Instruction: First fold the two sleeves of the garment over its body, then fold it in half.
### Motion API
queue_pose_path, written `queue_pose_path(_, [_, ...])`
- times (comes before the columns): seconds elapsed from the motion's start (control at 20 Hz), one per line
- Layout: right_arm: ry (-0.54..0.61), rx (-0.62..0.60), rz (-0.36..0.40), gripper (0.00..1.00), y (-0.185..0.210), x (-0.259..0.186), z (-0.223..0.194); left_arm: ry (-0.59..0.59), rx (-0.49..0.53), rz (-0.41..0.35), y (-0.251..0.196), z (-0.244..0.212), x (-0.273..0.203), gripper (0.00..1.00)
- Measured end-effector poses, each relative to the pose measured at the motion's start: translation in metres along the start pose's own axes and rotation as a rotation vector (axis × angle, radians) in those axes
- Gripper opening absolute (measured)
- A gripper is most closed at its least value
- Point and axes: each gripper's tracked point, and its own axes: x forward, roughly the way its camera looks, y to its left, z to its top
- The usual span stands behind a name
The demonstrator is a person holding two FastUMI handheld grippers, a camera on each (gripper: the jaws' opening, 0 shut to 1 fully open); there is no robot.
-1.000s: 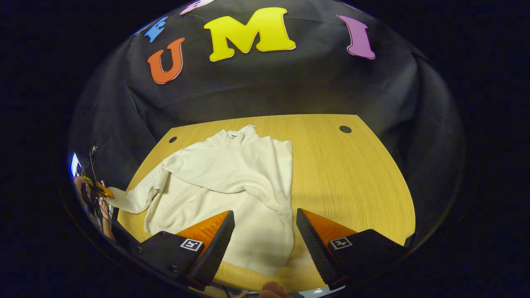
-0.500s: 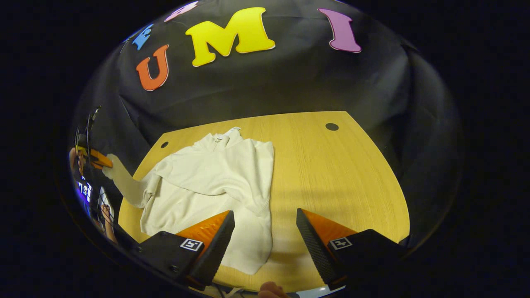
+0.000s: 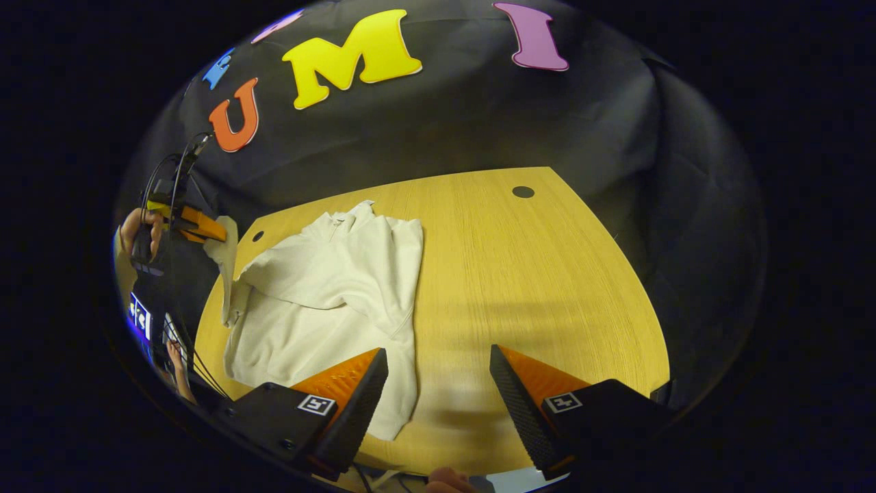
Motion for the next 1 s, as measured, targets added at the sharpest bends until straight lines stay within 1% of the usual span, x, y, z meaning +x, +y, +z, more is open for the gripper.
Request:
queue_pose_path(0.15, [0.006, 0.034, -0.024, 0.95, -0.016, -0.001, -0.003, 0.031, 0.029, -0.064, -0.06, -0.003, 0.031, 0.06])
queue_pose_path(0.25, [0.003, 0.057, -0.035, 0.93, -0.024, -0.005, -0.003, 0.068, 0.047, -0.079, -0.092, -0.01, 0.05, 0.07])
queue_pose_path(0.3, [0.005, 0.064, -0.044, 0.95, -0.029, -0.006, -0.006, 0.084, 0.051, -0.099, -0.109, -0.014, 0.057, 0.06])
queue_pose_path(0.45, [0.016, 0.089, -0.065, 0.92, -0.041, -0.007, -0.018, 0.115, 0.04, -0.159, -0.157, -0.025, 0.074, 0.07])
queue_pose_path(0.5, [0.028, 0.094, -0.071, 0.95, -0.045, -0.007, -0.023, 0.136, 0.039, -0.171, -0.17, -0.03, 0.077, 0.08])
queue_pose_path(0.55, [0.039, 0.101, -0.077, 0.93, -0.049, -0.007, -0.027, 0.153, 0.039, -0.172, -0.181, -0.035, 0.08, 0.08])
queue_pose_path(0.6, [0.046, 0.115, -0.082, 0.95, -0.053, -0.009, -0.03, 0.159, 0.037, -0.163, -0.187, -0.037, 0.082, 0.08])
queue_pose_path(0.75, [0.055, 0.136, -0.087, 0.94, -0.059, -0.01, -0.034, 0.169, 0.017, -0.161, -0.204, -0.039, 0.081, 0.09])
queue_pose_path(0.8, [0.056, 0.133, -0.088, 0.92, -0.06, -0.01, -0.034, 0.162, 0.009, -0.176, -0.211, -0.037, 0.077, 0.12])
queue_pose_path(0.85, [0.054, 0.128, -0.086, 0.93, -0.061, -0.01, -0.033, 0.157, -0.001, -0.193, -0.21, -0.065, 0.112, 0.13])
queue_pose_path(0.9, [0.053, 0.126, -0.088, 0.93, -0.062, -0.009, -0.032, 0.152, -0.002, -0.195, -0.211, -0.036, 0.078, 0.15])
queue_pose_path(0.95, [0.052, 0.124, -0.1, 0.92, -0.066, -0.009, -0.031, 0.147, 0.002, -0.173, -0.208, -0.036, 0.081, 0.39])
queue_pose_path(1.0, [0.052, 0.123, -0.123, 0.93, -0.072, -0.007, -0.031, 0.147, 0.004, -0.151, -0.206, -0.035, 0.073, 0.51])
